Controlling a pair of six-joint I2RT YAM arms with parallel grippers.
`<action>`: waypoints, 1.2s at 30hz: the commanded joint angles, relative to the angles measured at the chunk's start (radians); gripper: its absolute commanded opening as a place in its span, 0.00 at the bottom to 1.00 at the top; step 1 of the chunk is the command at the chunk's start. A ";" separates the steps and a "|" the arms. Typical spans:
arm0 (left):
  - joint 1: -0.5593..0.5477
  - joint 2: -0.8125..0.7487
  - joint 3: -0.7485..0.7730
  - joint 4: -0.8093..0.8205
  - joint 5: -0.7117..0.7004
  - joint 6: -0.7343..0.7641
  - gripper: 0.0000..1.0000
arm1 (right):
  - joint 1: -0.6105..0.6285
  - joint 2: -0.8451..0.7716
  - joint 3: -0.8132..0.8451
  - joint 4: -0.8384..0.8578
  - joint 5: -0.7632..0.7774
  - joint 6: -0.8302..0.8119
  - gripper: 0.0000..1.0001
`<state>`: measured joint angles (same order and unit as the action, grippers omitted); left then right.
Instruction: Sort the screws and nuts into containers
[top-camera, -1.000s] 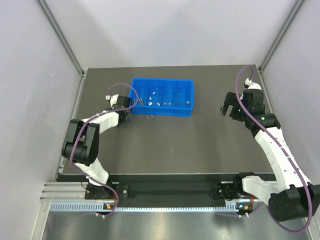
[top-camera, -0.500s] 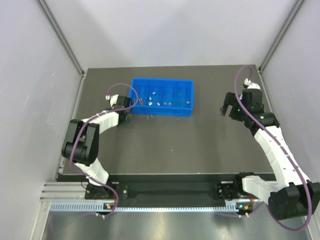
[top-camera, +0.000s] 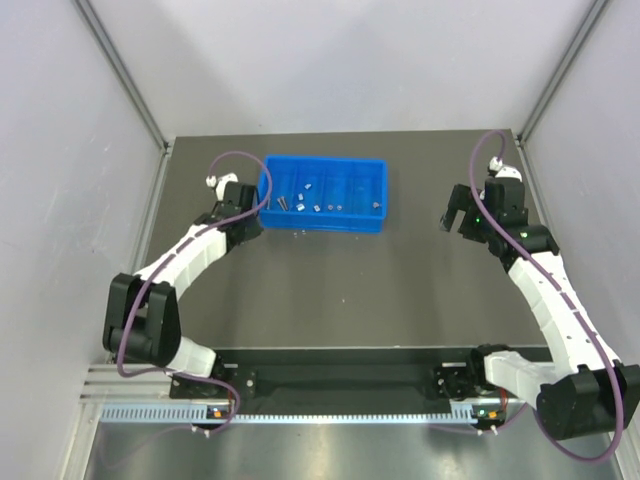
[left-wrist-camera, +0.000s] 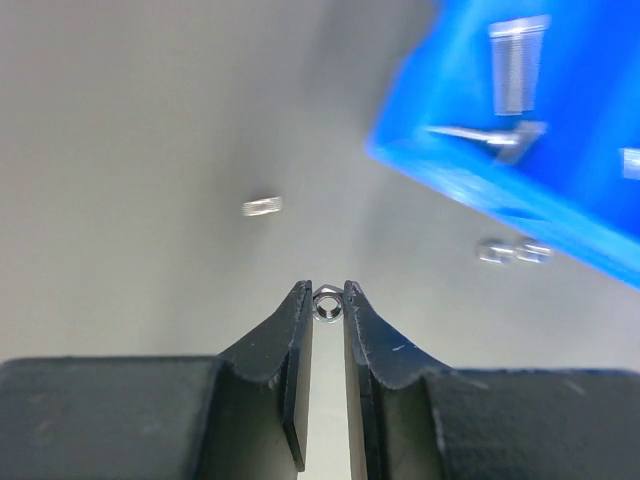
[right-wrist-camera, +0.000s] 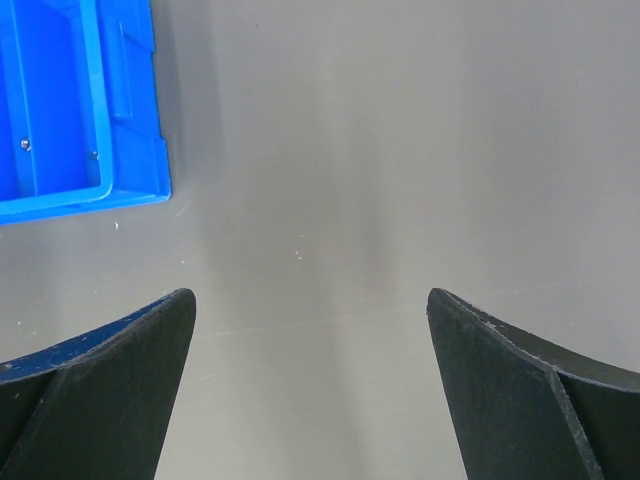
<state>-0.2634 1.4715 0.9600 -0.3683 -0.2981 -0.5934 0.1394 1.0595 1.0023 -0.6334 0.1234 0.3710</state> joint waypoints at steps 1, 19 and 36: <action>-0.055 -0.034 0.104 0.008 0.040 0.024 0.10 | -0.012 -0.006 0.041 0.024 0.016 0.014 1.00; -0.289 0.492 0.617 0.161 0.085 0.059 0.10 | -0.012 -0.075 0.022 -0.005 0.053 0.025 1.00; -0.241 0.195 0.482 0.126 -0.036 0.138 0.51 | -0.014 -0.066 0.010 -0.003 0.045 0.026 1.00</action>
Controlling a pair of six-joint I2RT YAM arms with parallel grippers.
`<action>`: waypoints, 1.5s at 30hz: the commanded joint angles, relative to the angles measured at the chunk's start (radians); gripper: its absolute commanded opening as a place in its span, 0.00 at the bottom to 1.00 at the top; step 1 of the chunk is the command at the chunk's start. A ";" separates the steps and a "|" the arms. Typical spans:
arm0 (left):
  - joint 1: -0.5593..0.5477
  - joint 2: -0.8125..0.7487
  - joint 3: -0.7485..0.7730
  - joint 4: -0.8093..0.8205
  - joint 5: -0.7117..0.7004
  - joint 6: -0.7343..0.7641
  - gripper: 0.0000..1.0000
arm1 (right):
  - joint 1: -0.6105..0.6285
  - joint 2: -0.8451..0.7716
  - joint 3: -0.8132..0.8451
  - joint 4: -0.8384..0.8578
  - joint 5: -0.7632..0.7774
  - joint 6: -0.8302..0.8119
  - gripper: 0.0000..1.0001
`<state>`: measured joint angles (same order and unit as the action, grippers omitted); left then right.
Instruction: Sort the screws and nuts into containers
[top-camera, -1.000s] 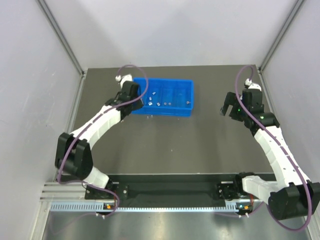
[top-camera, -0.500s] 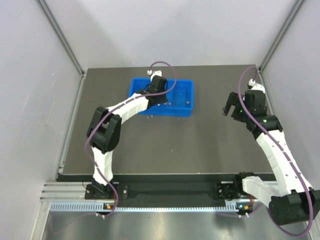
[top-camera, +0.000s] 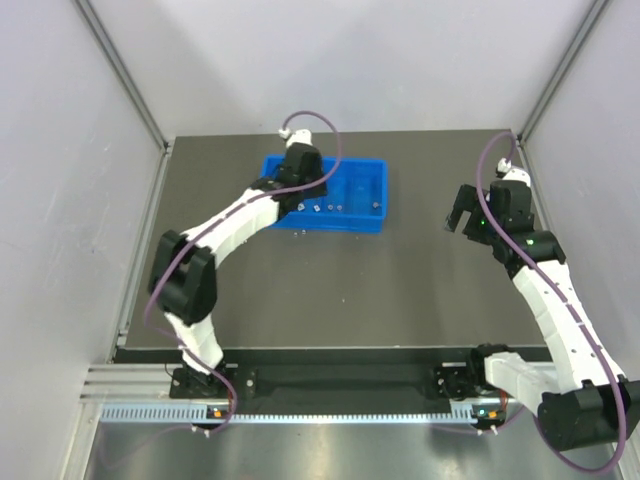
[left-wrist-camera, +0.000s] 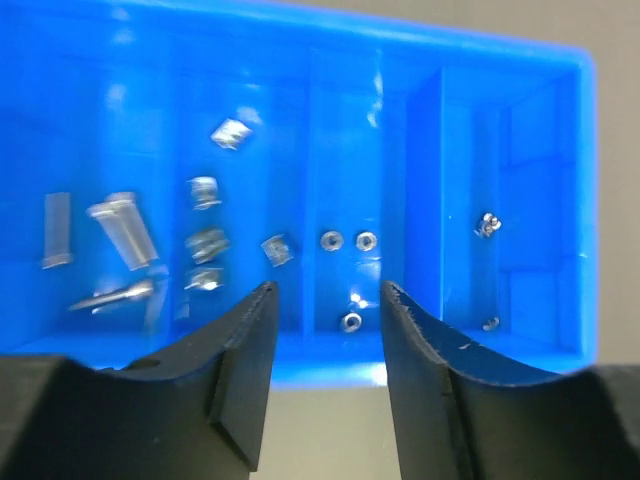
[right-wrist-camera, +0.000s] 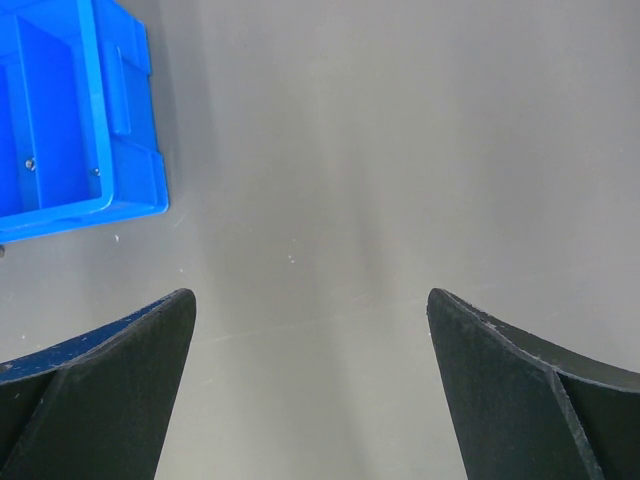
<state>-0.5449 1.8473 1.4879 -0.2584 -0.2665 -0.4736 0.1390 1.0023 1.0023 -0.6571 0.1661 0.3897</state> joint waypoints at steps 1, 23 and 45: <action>0.058 -0.213 -0.104 0.002 -0.076 0.001 0.51 | -0.012 -0.008 0.006 0.025 -0.002 0.009 1.00; 0.477 -0.232 -0.535 0.140 0.233 0.211 0.53 | -0.013 0.042 0.025 0.039 -0.020 -0.029 1.00; 0.451 -0.120 -0.469 -0.007 0.233 0.296 0.27 | -0.013 0.061 0.041 0.036 -0.011 -0.038 1.00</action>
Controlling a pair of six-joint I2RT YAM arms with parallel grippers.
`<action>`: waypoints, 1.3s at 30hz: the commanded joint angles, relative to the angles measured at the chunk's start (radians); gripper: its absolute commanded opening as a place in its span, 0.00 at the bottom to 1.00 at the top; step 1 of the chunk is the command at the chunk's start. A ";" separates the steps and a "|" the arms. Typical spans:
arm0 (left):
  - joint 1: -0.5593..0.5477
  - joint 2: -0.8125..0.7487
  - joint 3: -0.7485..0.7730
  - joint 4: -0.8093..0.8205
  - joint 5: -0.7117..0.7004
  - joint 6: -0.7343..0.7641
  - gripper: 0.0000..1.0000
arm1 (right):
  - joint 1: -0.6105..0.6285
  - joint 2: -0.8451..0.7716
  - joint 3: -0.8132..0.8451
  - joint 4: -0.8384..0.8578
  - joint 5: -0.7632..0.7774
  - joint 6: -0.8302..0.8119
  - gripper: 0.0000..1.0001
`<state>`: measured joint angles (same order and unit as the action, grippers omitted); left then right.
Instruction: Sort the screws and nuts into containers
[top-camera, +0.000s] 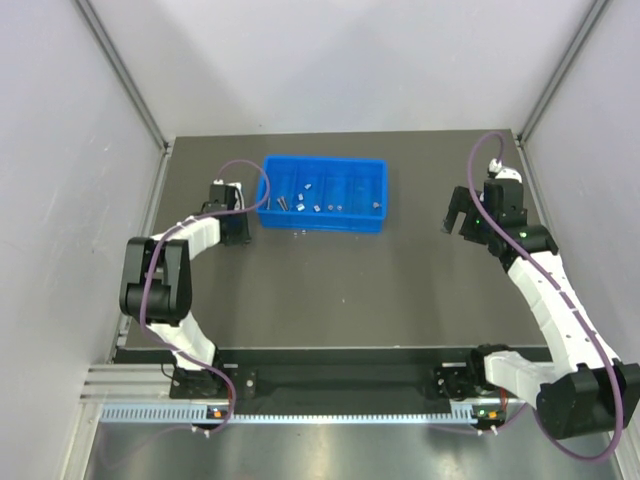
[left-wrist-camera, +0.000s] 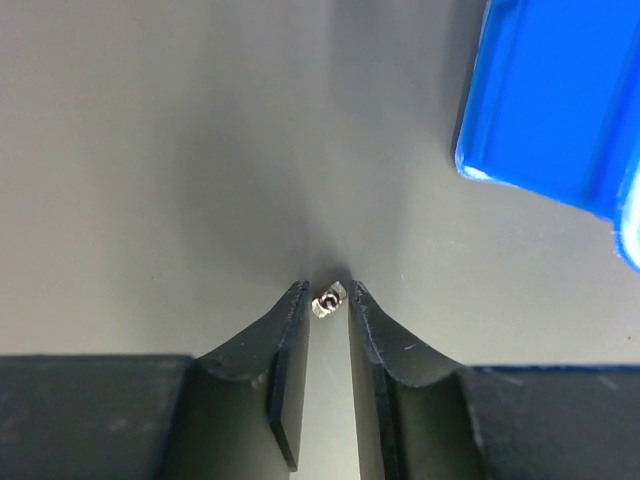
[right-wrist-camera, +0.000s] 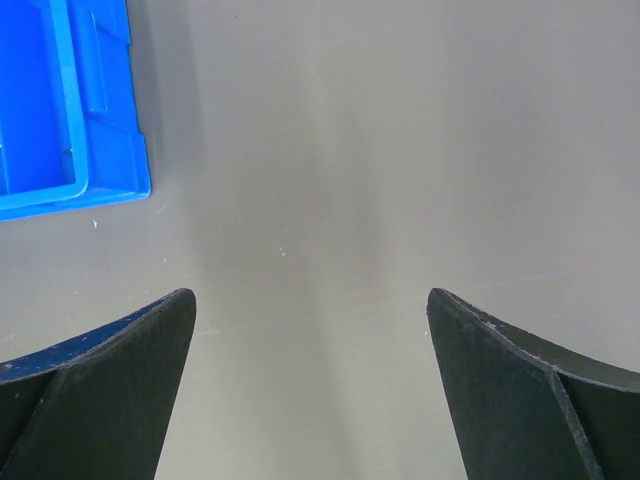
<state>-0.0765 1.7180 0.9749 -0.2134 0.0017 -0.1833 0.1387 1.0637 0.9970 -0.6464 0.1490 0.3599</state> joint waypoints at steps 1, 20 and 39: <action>-0.037 0.008 0.045 -0.064 -0.049 -0.002 0.28 | -0.013 -0.002 0.043 0.025 0.004 -0.010 1.00; -0.063 0.083 0.062 -0.075 -0.134 -0.048 0.20 | -0.013 -0.021 0.034 0.024 0.006 -0.016 1.00; -0.146 -0.122 0.038 -0.093 -0.126 -0.192 0.00 | -0.011 -0.014 0.043 0.028 -0.020 0.001 1.00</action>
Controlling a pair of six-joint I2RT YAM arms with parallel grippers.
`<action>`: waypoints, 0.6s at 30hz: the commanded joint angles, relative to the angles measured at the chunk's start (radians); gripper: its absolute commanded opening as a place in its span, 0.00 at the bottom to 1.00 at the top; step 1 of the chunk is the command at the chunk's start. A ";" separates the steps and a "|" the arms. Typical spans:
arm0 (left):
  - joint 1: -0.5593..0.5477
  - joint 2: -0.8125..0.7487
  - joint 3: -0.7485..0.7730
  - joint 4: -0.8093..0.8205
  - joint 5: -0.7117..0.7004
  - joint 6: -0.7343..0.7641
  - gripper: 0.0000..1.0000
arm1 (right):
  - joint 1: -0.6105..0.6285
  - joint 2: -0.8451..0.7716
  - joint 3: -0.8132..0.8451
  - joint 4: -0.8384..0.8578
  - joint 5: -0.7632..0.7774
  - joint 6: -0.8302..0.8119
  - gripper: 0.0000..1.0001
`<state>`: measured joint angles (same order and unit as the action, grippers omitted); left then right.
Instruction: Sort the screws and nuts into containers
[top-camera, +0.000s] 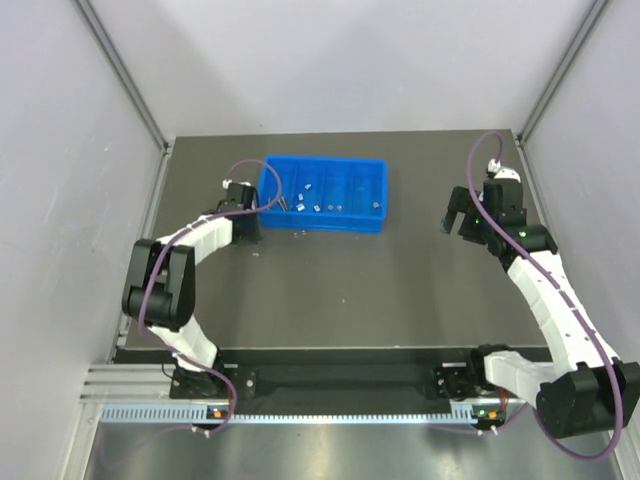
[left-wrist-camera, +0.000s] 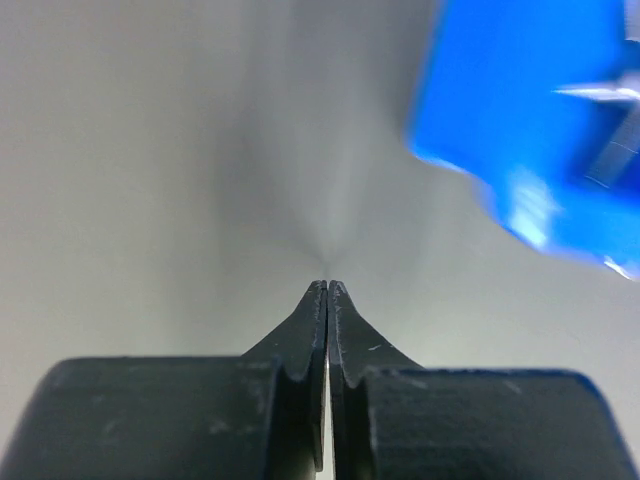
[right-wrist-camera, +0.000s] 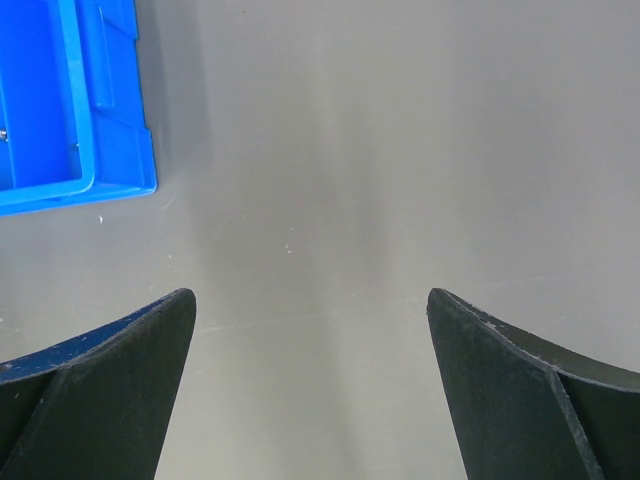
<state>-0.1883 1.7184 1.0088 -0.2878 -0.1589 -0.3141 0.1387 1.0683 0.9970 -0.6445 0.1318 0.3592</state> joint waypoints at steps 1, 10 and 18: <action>-0.051 -0.147 0.008 -0.019 0.036 -0.071 0.00 | -0.013 -0.018 0.042 0.026 0.002 0.004 1.00; -0.232 -0.210 0.200 -0.158 -0.136 -0.158 0.18 | -0.013 -0.039 0.038 0.026 -0.003 0.023 1.00; -0.169 -0.301 -0.007 -0.122 -0.147 -0.115 0.56 | -0.013 -0.062 0.008 0.028 -0.001 0.020 1.00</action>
<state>-0.4007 1.4605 1.0657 -0.3977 -0.3206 -0.4461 0.1387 1.0241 0.9966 -0.6441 0.1299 0.3702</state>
